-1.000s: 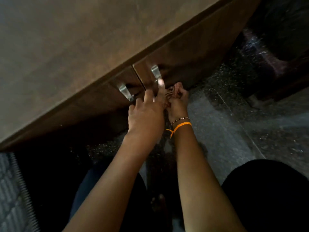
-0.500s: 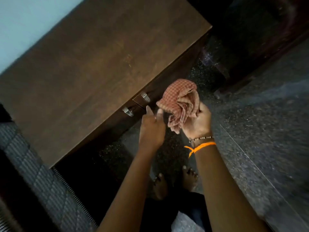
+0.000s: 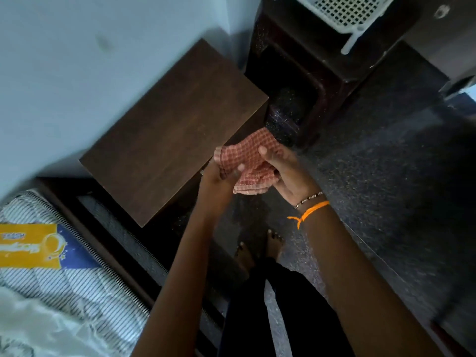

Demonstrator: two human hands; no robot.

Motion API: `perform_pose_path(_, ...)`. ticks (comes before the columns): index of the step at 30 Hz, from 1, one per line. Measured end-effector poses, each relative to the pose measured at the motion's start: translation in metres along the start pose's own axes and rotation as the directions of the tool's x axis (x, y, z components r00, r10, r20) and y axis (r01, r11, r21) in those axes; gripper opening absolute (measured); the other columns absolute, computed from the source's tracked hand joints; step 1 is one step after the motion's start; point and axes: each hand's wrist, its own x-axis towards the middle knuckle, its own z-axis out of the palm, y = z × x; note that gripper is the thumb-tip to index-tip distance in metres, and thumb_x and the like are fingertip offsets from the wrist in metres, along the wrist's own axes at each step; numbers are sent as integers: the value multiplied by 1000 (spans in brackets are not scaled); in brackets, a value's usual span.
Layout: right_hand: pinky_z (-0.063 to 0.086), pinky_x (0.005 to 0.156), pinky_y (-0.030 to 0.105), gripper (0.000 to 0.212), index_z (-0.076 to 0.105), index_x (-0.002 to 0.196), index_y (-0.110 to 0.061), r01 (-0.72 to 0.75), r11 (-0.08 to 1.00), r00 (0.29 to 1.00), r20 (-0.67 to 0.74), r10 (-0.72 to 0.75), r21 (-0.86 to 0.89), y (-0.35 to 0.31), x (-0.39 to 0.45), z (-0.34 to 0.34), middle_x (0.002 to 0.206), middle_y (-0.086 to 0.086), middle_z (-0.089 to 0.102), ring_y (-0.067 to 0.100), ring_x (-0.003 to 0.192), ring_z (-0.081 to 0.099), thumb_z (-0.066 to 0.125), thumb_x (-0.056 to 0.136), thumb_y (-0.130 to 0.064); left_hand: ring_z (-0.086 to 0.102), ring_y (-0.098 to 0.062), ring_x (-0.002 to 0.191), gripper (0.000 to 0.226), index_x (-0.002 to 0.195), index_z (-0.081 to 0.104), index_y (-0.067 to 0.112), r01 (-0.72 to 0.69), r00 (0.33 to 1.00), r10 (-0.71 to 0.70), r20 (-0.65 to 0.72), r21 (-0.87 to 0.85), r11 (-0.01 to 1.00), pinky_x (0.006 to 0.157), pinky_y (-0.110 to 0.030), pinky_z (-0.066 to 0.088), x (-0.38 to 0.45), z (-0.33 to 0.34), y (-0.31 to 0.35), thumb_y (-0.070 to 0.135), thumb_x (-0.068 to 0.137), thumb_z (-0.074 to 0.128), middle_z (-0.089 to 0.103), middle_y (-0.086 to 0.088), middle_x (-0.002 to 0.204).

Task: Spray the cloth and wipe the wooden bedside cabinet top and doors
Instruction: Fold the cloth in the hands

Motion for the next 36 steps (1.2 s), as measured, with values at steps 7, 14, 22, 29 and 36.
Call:
perform_pose_path(7,57,68,20,23,60,94,-16,85,955,995,80,-65,-284,-62,-44,6,80,-8,73,3,80,68,57,86,5,64,-21,100,24,114,54,14,-110,993,117,-29,177,978,89,-45,52,-22,0,66,22,91,53,65,-7,111)
perform_pose_path(14,54,61,21,43,48,113,-26,240,917,971,62,-232,-319,-103,-63,15,89,5,66,5,75,67,57,86,7,65,-33,101,33,119,50,1,148,983,-168,-76,-216,965,89,-50,52,-21,8,105,18,91,57,64,-19,111)
perform_pose_path(22,52,89,24,67,54,126,-16,215,721,976,114,-187,-658,-148,-26,16,117,-1,60,9,103,60,73,68,11,55,-17,110,82,134,42,23,-84,991,51,125,274,958,87,-32,54,17,-10,123,-16,66,65,54,3,118)
perform_pose_path(29,46,69,21,20,73,86,-4,166,260,950,84,-299,-951,-181,27,29,76,-2,48,20,83,53,77,67,-8,36,-12,98,36,111,65,16,-222,973,199,120,729,648,90,-27,41,86,-15,154,5,76,65,44,5,92)
perform_pose_path(36,56,58,27,17,65,74,-15,9,872,976,-187,-115,-489,-195,63,22,61,-6,65,5,55,62,58,90,-12,65,-12,91,19,97,68,14,-32,945,-90,313,364,931,81,-31,49,135,-32,166,25,81,68,71,-2,100)
